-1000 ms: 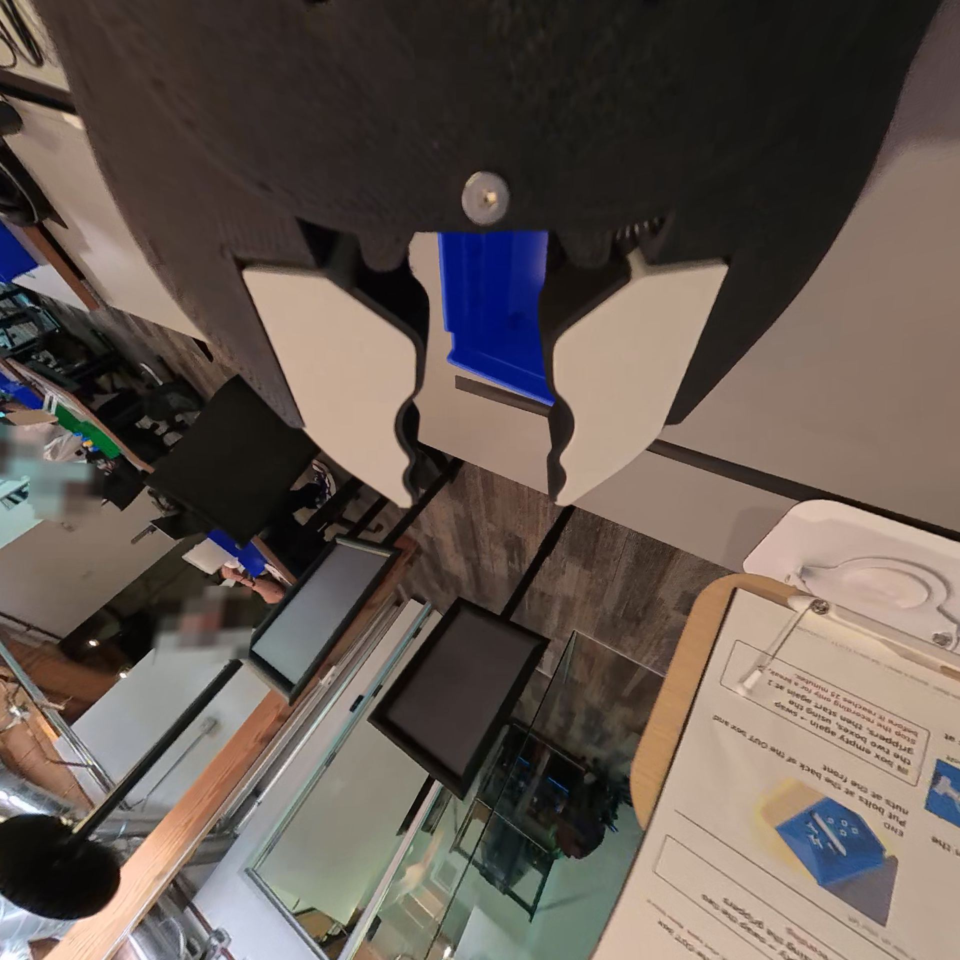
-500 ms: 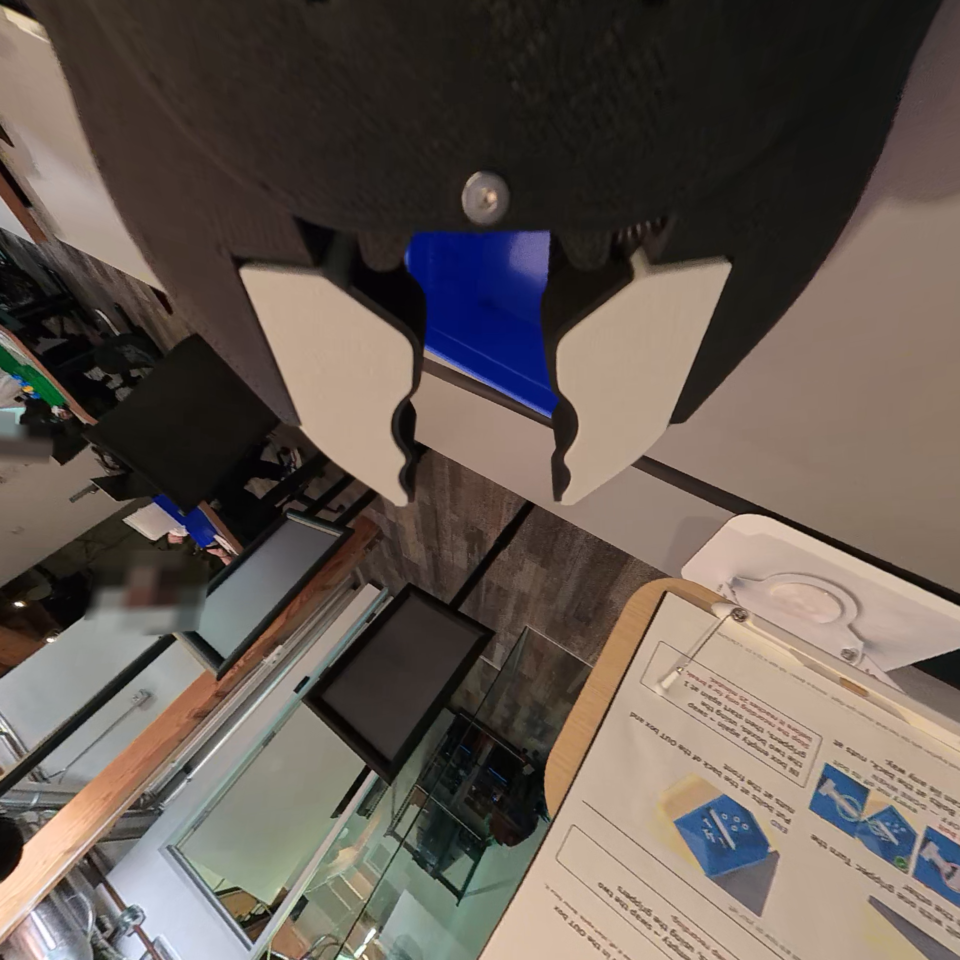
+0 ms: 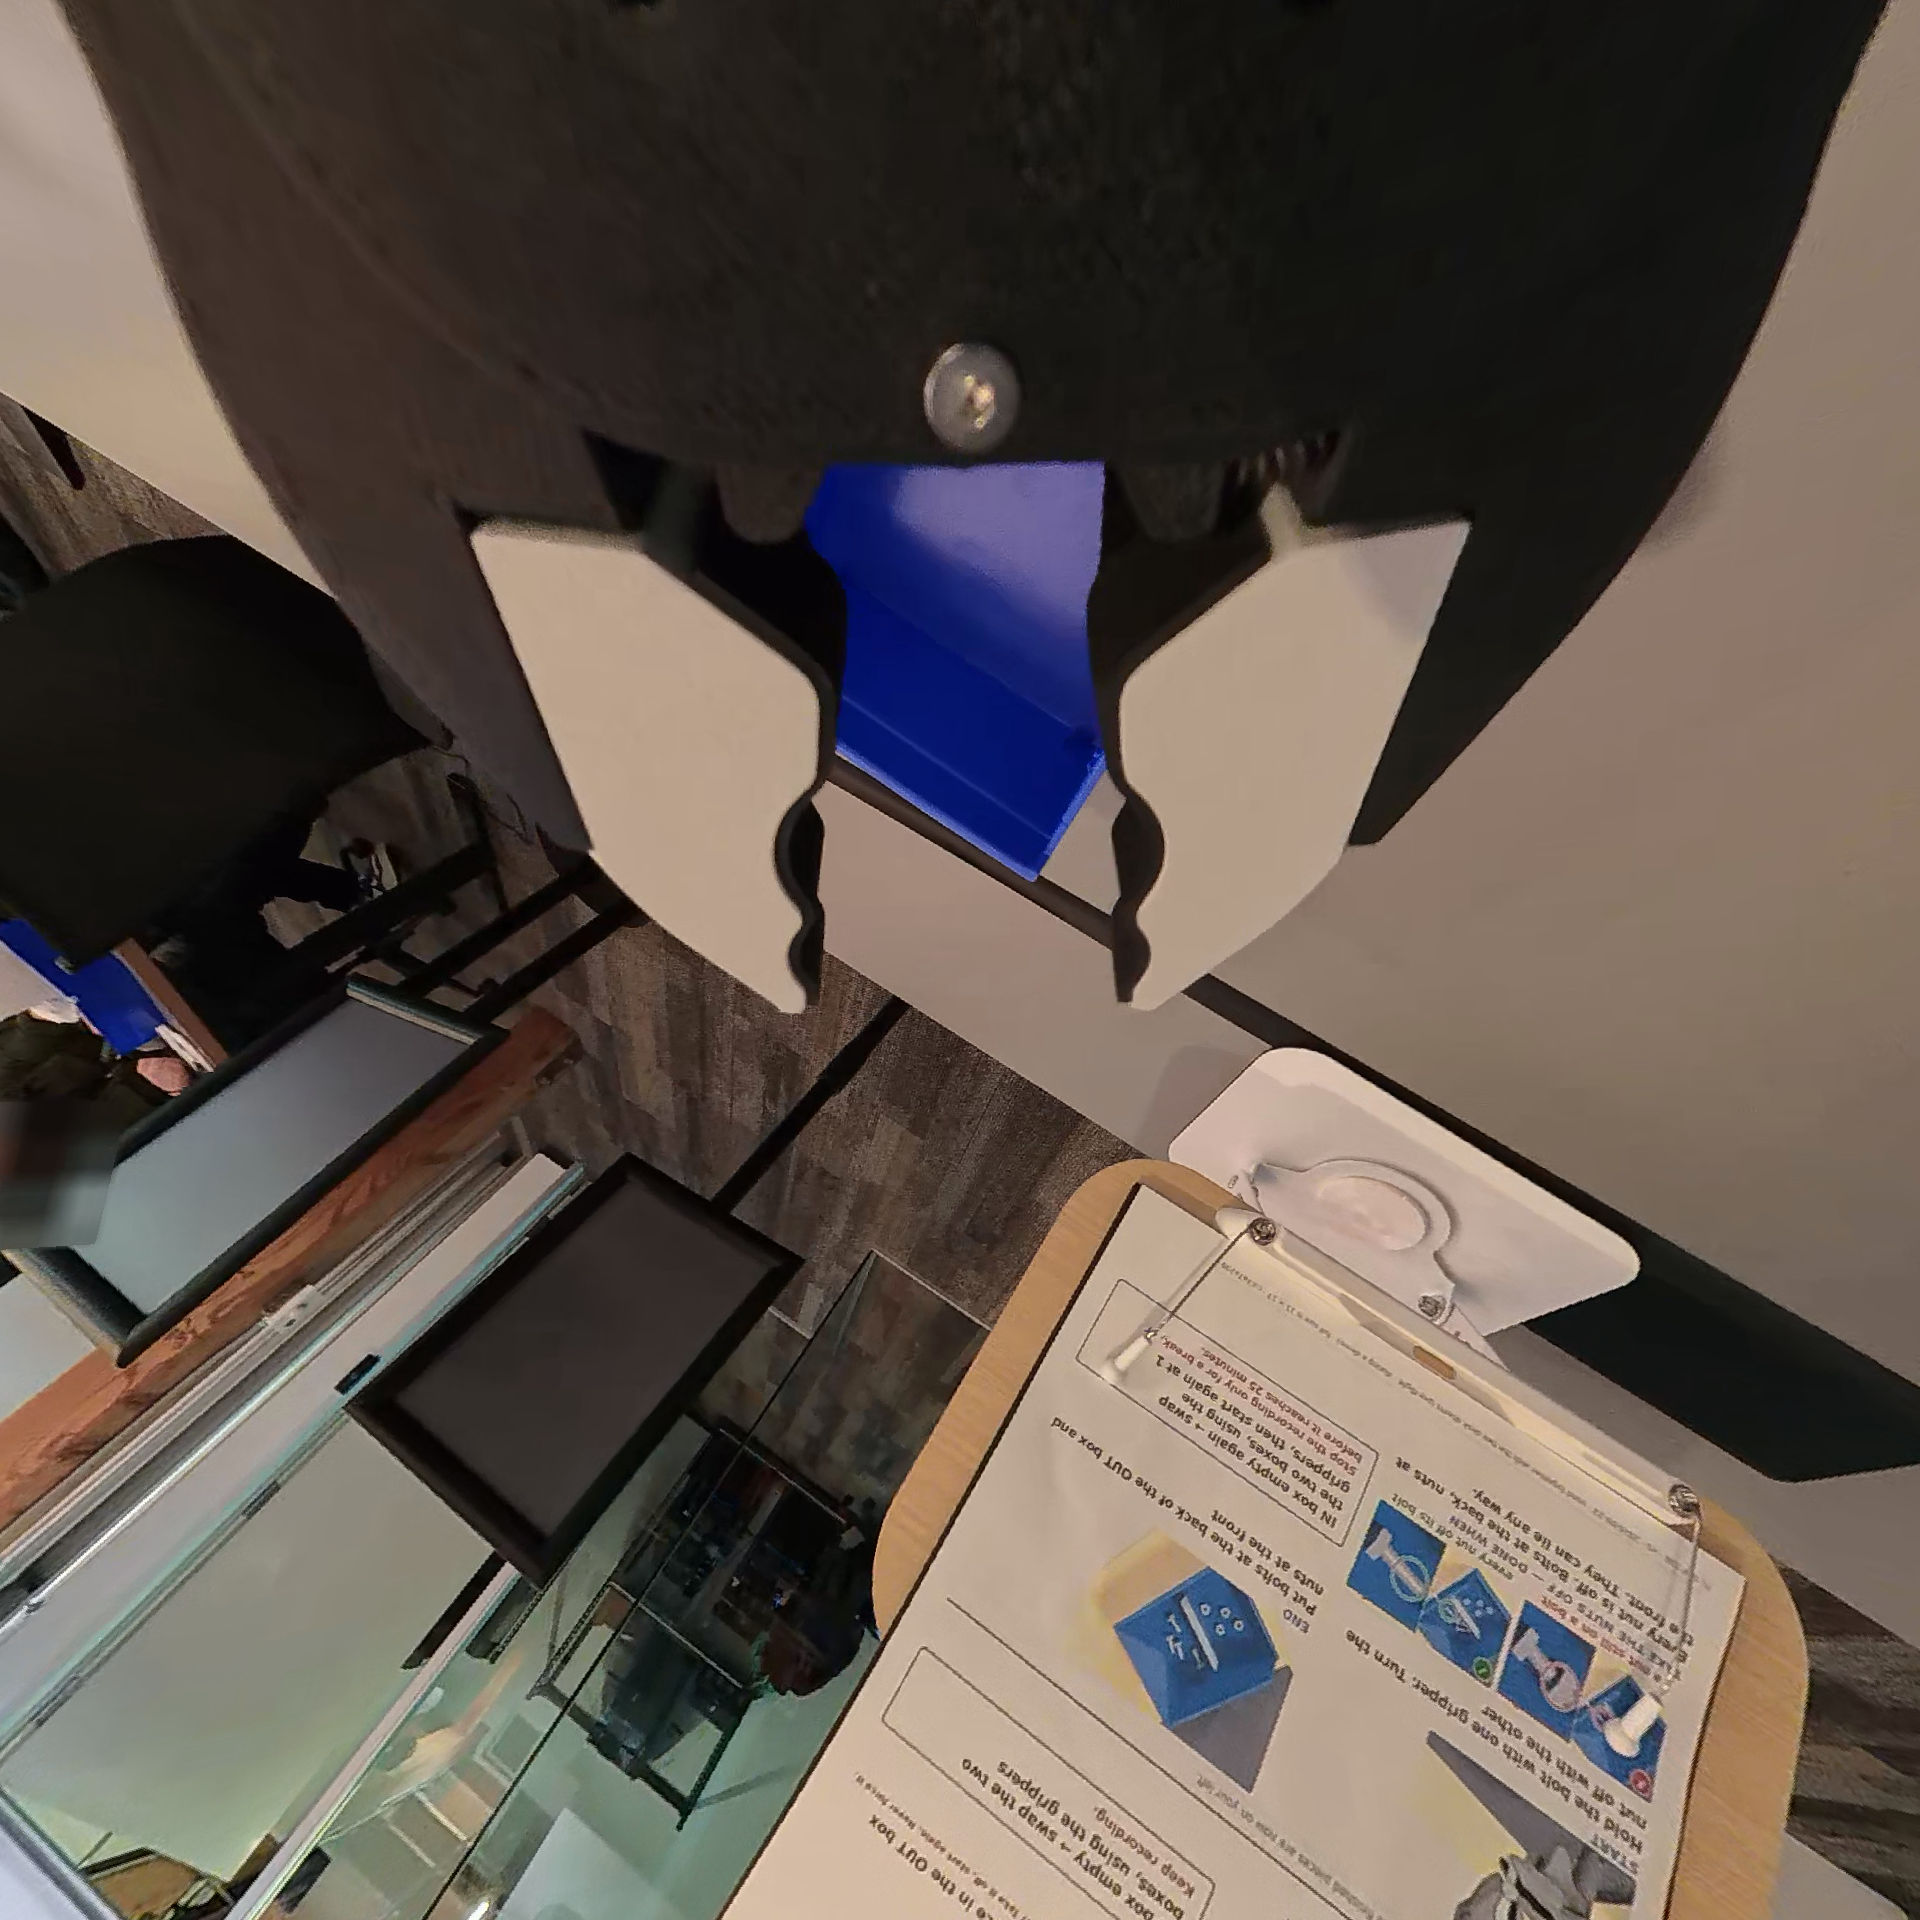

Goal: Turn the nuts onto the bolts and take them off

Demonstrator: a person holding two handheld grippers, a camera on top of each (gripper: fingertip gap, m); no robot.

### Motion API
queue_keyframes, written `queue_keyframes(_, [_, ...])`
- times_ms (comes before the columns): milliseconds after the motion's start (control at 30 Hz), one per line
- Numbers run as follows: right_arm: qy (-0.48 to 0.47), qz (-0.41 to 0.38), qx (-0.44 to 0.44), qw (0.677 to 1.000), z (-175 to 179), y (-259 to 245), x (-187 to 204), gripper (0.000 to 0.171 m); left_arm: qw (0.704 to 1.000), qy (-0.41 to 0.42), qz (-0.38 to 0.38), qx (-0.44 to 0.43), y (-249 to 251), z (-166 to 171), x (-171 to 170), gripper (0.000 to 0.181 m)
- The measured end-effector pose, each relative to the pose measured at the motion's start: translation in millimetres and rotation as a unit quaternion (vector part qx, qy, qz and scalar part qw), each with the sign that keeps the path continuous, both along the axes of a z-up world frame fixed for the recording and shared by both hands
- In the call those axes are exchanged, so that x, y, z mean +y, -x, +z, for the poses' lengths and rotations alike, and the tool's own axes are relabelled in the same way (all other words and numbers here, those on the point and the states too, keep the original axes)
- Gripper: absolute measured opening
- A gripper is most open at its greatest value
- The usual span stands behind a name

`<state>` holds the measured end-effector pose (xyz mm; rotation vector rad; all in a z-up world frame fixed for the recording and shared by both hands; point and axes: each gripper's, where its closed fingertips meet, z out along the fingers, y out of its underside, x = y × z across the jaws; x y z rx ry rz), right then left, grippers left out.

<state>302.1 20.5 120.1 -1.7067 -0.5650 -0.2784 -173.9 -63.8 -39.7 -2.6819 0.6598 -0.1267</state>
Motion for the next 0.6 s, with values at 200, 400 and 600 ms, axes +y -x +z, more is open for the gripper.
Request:
queue_keyframes(200, [0.006, 0.010, 0.000, 1.000, -0.9, 1.3, -0.9, 0.055, 0.984, 0.157, 0.068, 0.040, 22.4, -62.3, -3.3, 0.032])
queue_keyframes(400, [0.011, 0.015, -0.004, 1.000, -2.3, 2.5, -1.1, 0.056, 0.975, 0.210, 0.062, 0.043, 19.1, -88.5, -2.0, 0.030])
queue_keyframes(600, [0.019, 0.017, -0.020, 0.999, -6.8, 5.8, 0.4, 0.056, 0.970, 0.228, 0.055, 0.064, 24.0, -103.2, 0.5, 0.030])
